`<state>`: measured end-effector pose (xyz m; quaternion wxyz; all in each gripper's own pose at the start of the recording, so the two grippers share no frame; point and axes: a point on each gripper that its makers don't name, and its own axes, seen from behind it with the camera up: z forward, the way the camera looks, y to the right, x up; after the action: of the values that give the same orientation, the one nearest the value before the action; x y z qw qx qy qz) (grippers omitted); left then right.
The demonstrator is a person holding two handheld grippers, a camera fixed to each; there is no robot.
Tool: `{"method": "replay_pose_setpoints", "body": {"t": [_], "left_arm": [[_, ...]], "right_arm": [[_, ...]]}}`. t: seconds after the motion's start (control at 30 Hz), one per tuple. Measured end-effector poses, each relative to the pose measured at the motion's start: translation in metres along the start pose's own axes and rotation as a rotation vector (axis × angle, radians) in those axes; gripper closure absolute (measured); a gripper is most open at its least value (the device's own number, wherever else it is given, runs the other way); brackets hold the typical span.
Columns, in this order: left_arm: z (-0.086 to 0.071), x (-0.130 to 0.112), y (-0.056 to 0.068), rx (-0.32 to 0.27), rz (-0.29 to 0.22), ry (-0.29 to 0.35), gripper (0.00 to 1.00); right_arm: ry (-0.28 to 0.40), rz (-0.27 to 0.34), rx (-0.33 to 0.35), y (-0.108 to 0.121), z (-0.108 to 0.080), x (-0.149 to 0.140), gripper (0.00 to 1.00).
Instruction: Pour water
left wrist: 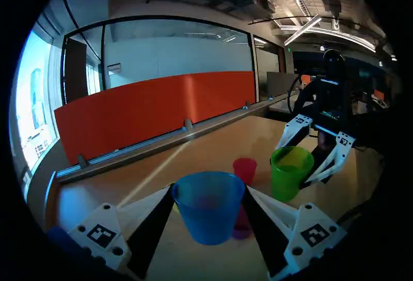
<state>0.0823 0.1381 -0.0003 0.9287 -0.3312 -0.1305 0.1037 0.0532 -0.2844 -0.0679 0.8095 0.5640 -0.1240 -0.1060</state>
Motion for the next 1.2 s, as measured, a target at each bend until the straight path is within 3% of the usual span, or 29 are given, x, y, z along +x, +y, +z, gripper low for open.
{"method": "replay_pose_setpoints", "body": {"t": [1.2], "left_arm": [[0.011,-0.081,0.02,-0.04,0.068,-0.172,0.12]], "right_arm": [[-0.138,0.006,-0.007,0.013,0.001,-0.05,0.08]]}}
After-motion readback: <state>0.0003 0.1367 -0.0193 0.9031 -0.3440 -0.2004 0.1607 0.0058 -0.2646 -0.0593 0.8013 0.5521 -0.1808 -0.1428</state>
